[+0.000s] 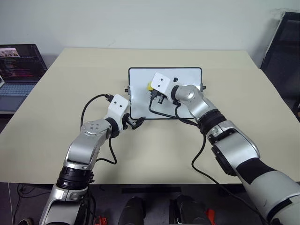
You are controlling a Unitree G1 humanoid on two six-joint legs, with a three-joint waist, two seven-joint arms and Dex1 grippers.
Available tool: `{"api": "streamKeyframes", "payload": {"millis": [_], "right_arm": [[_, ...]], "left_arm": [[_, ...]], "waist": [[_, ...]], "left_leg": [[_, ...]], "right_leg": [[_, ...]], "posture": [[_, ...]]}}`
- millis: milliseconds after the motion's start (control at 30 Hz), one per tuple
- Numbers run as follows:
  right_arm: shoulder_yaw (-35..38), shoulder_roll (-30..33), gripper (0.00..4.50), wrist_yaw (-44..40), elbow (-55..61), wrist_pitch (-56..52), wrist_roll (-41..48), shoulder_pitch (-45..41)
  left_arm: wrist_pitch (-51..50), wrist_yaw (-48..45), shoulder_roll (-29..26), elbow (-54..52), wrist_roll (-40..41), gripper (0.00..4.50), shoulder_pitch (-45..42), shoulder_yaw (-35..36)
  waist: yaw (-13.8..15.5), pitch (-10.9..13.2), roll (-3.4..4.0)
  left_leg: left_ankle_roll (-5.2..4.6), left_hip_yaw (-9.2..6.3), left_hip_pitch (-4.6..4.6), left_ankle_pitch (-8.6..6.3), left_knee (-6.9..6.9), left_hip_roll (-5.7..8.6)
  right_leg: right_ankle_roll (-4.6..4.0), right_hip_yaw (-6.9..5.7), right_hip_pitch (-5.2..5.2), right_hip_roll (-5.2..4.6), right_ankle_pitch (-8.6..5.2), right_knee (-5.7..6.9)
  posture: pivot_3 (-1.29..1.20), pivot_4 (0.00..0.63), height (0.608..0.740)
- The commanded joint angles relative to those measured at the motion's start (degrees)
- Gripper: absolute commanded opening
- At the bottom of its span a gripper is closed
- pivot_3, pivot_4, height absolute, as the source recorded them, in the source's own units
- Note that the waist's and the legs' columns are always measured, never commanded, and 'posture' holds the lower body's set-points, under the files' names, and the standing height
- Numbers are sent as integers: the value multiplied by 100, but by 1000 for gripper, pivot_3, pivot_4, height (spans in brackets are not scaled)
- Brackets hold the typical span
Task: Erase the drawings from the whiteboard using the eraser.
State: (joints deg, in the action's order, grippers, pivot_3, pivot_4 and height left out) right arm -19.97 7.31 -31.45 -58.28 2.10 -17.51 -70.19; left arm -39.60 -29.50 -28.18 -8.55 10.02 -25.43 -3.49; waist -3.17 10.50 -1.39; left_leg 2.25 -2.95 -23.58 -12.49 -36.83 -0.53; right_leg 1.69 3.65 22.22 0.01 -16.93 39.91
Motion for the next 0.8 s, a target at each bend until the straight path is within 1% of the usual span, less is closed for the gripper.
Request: {"api": "streamKeyframes", "payload": {"millis": [33,167,300,400,467,600,800], "right_arm": [[-228,138,860,-484,119,-228,-179,283],[-519,314,860,-860,426,-228,-370,490],[-642,432,859,-611,486,-15,-575,459],[-513,395,859,110,406,234,-640,222],[-413,356,858,437,304,318,-620,73],[-419,327,857,58,264,238,-506,133],[-671,383,857,-646,718,318,-632,566]], "left_arm": [[103,-21,-82,-172,-9,4500,-56,121],[127,-26,-86,-141,-4,4500,-70,104],[156,-35,-84,-103,-8,4500,-88,93],[154,-42,-83,-110,-4,4500,-85,86],[144,-43,-77,-122,-4,4500,-88,76],[108,-40,-66,-167,8,4500,-91,69],[83,-37,-48,-199,20,4500,-79,52]], "waist": [[-3,0,0],[-7,0,0],[0,0,0],[3,1,0],[2,1,1],[0,1,1],[-10,1,0]], "left_leg": [[0,0,0,0,0,0],[0,1,20,0,-1,-1],[0,1,51,0,0,-1],[0,-1,64,0,1,0],[0,2,64,0,0,0],[0,2,63,0,5,-2],[0,6,62,0,29,-3]], "right_leg": [[0,0,0,0,0,1],[1,1,-18,1,0,2],[1,1,-49,2,-1,0],[0,0,-66,2,-3,-6],[0,4,-65,2,-3,-6],[-3,4,-62,2,-4,-7],[-4,7,-58,2,-5,-25]], "posture": [[0,150,740],[0,150,740],[0,150,740],[0,150,740],[0,150,740],[0,150,740],[0,150,740]]}}
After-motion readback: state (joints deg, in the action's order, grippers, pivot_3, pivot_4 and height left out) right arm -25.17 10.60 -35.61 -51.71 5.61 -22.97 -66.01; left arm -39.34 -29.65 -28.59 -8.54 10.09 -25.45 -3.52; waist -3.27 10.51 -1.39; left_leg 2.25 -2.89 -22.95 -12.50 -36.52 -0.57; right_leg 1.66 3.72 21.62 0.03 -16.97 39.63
